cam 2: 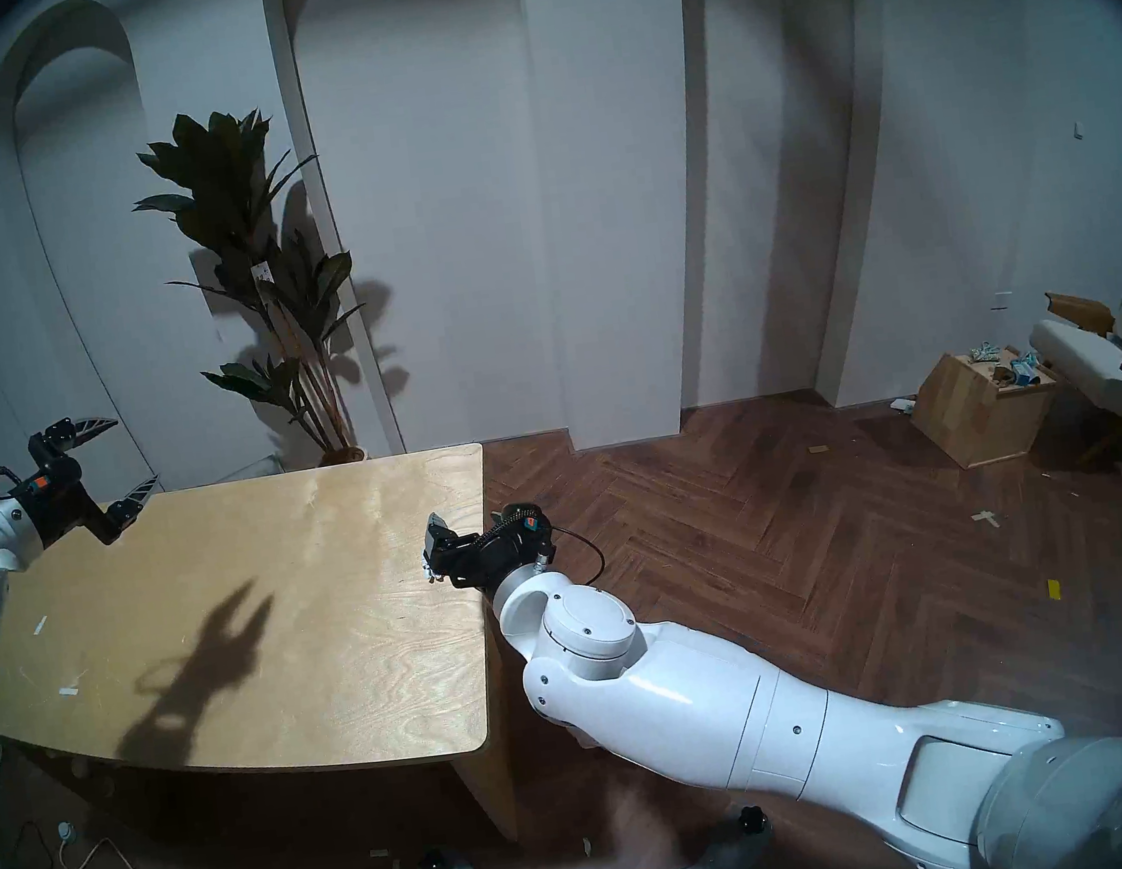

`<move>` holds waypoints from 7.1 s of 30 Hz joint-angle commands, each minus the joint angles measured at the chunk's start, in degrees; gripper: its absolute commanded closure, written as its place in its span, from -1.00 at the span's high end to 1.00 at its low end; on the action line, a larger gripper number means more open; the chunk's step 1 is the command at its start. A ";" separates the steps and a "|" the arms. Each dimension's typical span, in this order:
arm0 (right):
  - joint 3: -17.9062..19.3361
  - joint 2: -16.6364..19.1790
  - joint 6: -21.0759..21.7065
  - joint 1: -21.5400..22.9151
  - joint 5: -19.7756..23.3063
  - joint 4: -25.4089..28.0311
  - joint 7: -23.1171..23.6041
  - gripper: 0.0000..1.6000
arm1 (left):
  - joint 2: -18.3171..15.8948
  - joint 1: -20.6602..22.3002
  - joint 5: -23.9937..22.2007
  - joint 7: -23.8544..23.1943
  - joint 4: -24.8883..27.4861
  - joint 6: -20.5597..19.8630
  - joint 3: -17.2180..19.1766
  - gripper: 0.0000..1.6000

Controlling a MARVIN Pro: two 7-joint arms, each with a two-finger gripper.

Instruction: Put the trash into the trash bin on the ground

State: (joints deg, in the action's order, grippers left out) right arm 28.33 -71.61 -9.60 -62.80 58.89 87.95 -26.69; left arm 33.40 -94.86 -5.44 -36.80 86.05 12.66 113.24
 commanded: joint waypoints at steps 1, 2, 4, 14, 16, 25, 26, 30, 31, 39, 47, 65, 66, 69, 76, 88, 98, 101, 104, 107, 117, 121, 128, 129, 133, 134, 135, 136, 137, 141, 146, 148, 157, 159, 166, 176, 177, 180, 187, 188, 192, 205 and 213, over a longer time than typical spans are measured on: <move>-0.27 -3.58 -0.24 2.56 -1.49 -0.75 -0.61 1.00 | 0.06 -3.18 -2.10 -2.33 3.78 -1.80 4.81 1.00; -0.41 -3.82 -0.22 2.71 -1.65 -1.07 -0.79 1.00 | 0.19 -3.60 -2.34 -2.79 4.20 -2.14 5.38 1.00; -0.69 -4.27 -0.20 3.02 -1.98 -1.71 -1.13 1.00 | 0.46 -4.47 -2.84 -3.75 5.05 -2.85 6.55 1.00; -1.89 -6.65 -0.59 4.62 -3.72 -4.99 -2.97 1.00 | 3.06 -9.35 -5.33 -9.16 10.21 -7.39 13.83 1.00; -2.12 -7.13 -0.73 4.93 -4.10 -5.62 -3.35 1.00 | 3.86 -10.44 -5.80 -10.34 11.49 -8.56 15.53 1.00; -3.00 -8.93 -1.43 5.96 -5.75 -8.76 -5.10 1.00 | 8.11 -15.37 -7.40 -15.91 17.89 -14.58 23.74 1.00; -3.10 -9.14 -1.54 6.06 -5.94 -9.08 -5.27 1.00 | 8.57 -15.83 -7.54 -16.52 18.58 -15.31 24.46 1.00; -3.67 -10.20 -2.13 6.29 -6.80 -10.71 -6.12 1.00 | 10.86 -18.16 -8.03 -19.30 21.79 -18.84 28.49 1.00; -3.83 -10.45 -2.28 6.28 -6.96 -11.01 -6.28 1.00 | 11.54 -18.86 -8.04 -19.86 23.00 -19.68 29.72 1.00; -5.11 -12.68 -4.52 6.40 -9.06 -13.80 -8.09 1.00 | 16.47 -23.66 -8.00 -25.26 30.71 -28.56 37.93 1.00; -5.80 -14.03 -8.95 6.51 -11.96 -16.03 -10.10 1.00 | 19.14 -26.89 -6.41 -27.50 35.98 -37.00 44.49 1.00; -6.38 -14.05 -15.62 6.45 -15.01 -18.12 -11.30 1.00 | 16.96 -26.04 -0.78 -24.43 34.21 -46.39 44.29 1.00; -6.47 -14.09 -15.64 6.40 -15.08 -18.06 -11.33 1.00 | 16.96 -26.00 -0.73 -24.45 34.21 -46.43 44.27 1.00; -6.66 -14.24 -15.56 6.29 -15.22 -17.91 -11.46 1.00 | 16.96 -25.92 -0.62 -24.50 34.21 -46.52 44.24 1.00; -6.94 -15.50 -13.17 5.91 -14.80 -17.98 -13.92 1.00 | 17.00 -25.75 -0.42 -24.62 34.23 -46.62 44.18 1.00; -6.53 -21.27 -11.14 6.65 -11.77 -23.18 -15.78 1.00 | 17.08 -25.59 -0.25 -24.69 34.26 -46.64 44.12 1.00; -4.84 -26.86 -10.23 7.68 -6.00 -29.49 -15.50 1.00 | 17.13 -25.57 -0.26 -24.66 34.25 -46.52 44.10 1.00; -4.62 -28.62 -10.03 8.28 -5.27 -32.04 -15.27 1.00 | 17.14 -25.56 -0.25 -24.66 34.24 -46.50 44.10 1.00; -4.45 -29.84 -10.24 8.55 -4.78 -33.37 -15.04 1.00 | 17.14 -25.55 -0.25 -24.66 34.24 -46.49 44.09 1.00; -4.63 -30.78 -10.20 9.02 -4.78 -34.57 -15.42 1.00 | 17.14 -25.54 -0.25 -24.67 34.24 -46.48 44.09 1.00; -4.52 -34.25 -10.77 10.15 -4.20 -40.76 -16.78 1.00 | 17.11 -25.54 -0.26 -24.72 34.22 -46.49 44.11 1.00; -4.57 -34.93 -11.28 10.37 -4.33 -42.10 -17.19 1.00 | 17.11 -25.54 -0.26 -24.72 34.22 -46.49 44.11 1.00; -3.93 -35.69 -10.13 10.79 -3.32 -43.62 -17.07 1.00 | 17.10 -25.54 -0.26 -24.74 34.22 -46.50 44.11 1.00; -3.90 -35.66 -9.85 10.74 -3.22 -43.57 -17.21 1.00 | 17.10 -25.54 -0.26 -24.74 34.22 -46.50 44.12 1.00; -3.70 -35.61 -9.66 10.42 -2.73 -43.70 -17.09 1.00 | 17.09 -25.54 -0.26 -24.76 34.21 -46.52 44.12 1.00; -3.55 -35.65 -9.59 10.36 -2.45 -43.78 -16.99 1.00 | 17.09 -25.54 -0.25 -24.77 34.21 -46.52 44.12 1.00; -3.49 -35.75 -9.62 10.30 -2.29 -44.04 -16.86 1.00 | 17.08 -25.54 -0.25 -24.78 34.21 -46.52 44.12 1.00; -3.48 -35.84 -9.69 10.27 -2.19 -44.28 -16.73 1.00 | 17.08 -25.53 -0.25 -24.79 34.21 -46.53 44.13 1.00; -3.40 -35.97 -9.83 10.23 -2.03 -44.55 -16.65 1.00 | 17.08 -25.53 -0.25 -24.79 34.21 -46.53 44.13 1.00; -3.34 -36.91 -10.04 10.35 -0.56 -46.38 -16.54 1.00 | 17.08 -25.52 -0.24 -24.81 34.21 -46.54 44.13 1.00; -4.67 -37.67 -11.26 11.02 0.71 -48.77 -16.09 1.00 | 17.09 -25.50 -0.22 -24.82 34.21 -46.53 44.12 1.00; -4.83 -37.90 -11.45 11.18 0.97 -49.28 -15.98 1.00 | 17.10 -25.49 -0.21 -24.82 34.21 -46.52 44.12 1.00; -6.31 -39.44 -12.73 12.62 3.07 -53.45 -14.16 1.00 | 17.11 -25.48 -0.20 -24.82 34.21 -46.50 44.11 1.00; -6.90 -39.84 -13.05 13.04 3.90 -54.48 -13.77 1.00 | 17.12 -25.48 -0.20 -24.82 34.21 -46.50 44.11 1.00; -8.85 -41.22 -13.88 14.46 6.70 -57.83 -12.04 1.00 | 17.13 -25.46 -0.19 -24.82 34.21 -46.49 44.10 1.00; -11.37 -42.92 -15.47 16.33 10.26 -62.99 -9.79 1.00 | 17.14 -25.45 -0.17 -24.83 34.21 -46.48 44.09 1.00; -11.52 -43.09 -15.64 16.49 10.61 -63.48 -9.54 1.00 | 17.14 -25.45 -0.17 -24.83 34.21 -46.48 44.09 1.00; -11.98 -43.39 -16.13 16.88 11.15 -64.37 -9.23 1.00 | 17.14 -25.44 -0.17 -24.83 34.21 -46.48 44.09 1.00; -13.55 -43.39 -16.79 17.53 12.98 -66.00 -8.42 1.00 | 17.14 -25.44 -0.17 -24.84 34.21 -46.49 44.09 1.00; -13.88 -43.39 -16.84 17.59 13.31 -66.19 -8.37 1.00 | 17.13 -25.44 -0.17 -24.84 34.21 -46.49 44.09 1.00; -15.33 -43.39 -16.88 17.61 14.59 -66.54 -8.04 1.00 | 17.13 -25.44 -0.17 -24.84 34.21 -46.50 44.09 1.00; -19.79 -43.39 -16.94 17.74 19.55 -68.08 -6.63 1.00 | 17.13 -25.43 -0.16 -24.86 34.21 -46.50 44.09 1.00; -21.54 -43.39 -17.18 18.12 21.71 -69.26 -5.99 1.00 | 17.14 -25.42 -0.15 -24.86 34.21 -46.49 44.09 1.00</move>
State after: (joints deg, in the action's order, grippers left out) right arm 8.01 -114.21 -26.27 -45.63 79.18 19.47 -33.33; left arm 51.06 -120.45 -5.57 -61.55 120.06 -33.71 156.96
